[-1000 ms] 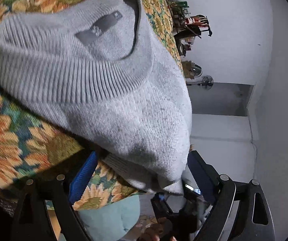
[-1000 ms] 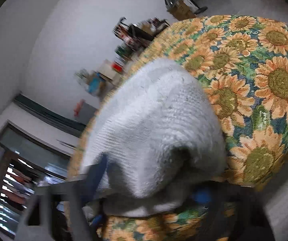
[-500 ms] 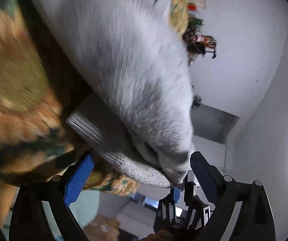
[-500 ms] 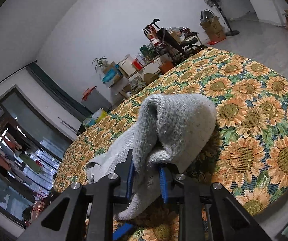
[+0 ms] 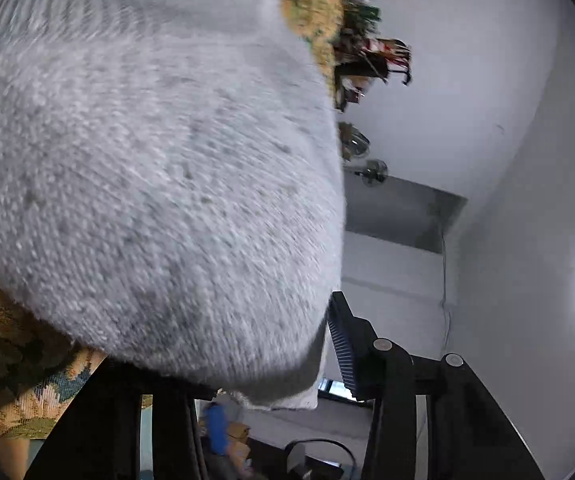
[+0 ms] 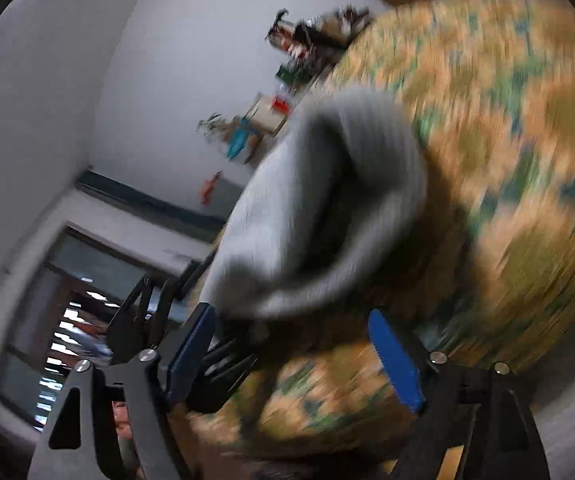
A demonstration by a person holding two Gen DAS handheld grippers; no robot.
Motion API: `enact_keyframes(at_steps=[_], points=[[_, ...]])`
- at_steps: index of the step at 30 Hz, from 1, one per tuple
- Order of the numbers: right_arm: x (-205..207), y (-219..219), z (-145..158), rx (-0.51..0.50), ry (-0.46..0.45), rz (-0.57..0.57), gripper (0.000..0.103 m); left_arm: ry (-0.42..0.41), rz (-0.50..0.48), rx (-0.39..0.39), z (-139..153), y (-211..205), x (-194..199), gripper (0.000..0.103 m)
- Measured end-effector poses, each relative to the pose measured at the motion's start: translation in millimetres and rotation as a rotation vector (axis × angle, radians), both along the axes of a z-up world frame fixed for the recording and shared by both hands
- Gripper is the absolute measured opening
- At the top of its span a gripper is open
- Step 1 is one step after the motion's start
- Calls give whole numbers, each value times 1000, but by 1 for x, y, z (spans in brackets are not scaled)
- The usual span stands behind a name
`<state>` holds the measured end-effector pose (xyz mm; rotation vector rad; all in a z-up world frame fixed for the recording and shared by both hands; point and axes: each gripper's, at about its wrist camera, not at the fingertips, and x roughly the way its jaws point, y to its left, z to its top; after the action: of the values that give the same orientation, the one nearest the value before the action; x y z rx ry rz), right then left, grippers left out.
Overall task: Fold clothes
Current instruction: 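Grasp the folded grey sweater with the right gripper while the left gripper holds it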
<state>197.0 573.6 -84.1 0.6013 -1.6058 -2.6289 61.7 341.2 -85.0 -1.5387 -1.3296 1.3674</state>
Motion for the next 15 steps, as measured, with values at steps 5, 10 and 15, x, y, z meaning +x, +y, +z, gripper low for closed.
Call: enact_keyframes(at_steps=[5, 10, 15], points=[[-16, -2, -14, -79, -6, 1, 92, 33, -19, 6, 5, 3, 5, 42], [-53, 3, -16, -74, -78, -12, 94, 62, -32, -10, 12, 29, -23, 39], [-82, 14, -4, -42, -115, -42, 92, 95, -30, -17, 16, 2, -32, 37]])
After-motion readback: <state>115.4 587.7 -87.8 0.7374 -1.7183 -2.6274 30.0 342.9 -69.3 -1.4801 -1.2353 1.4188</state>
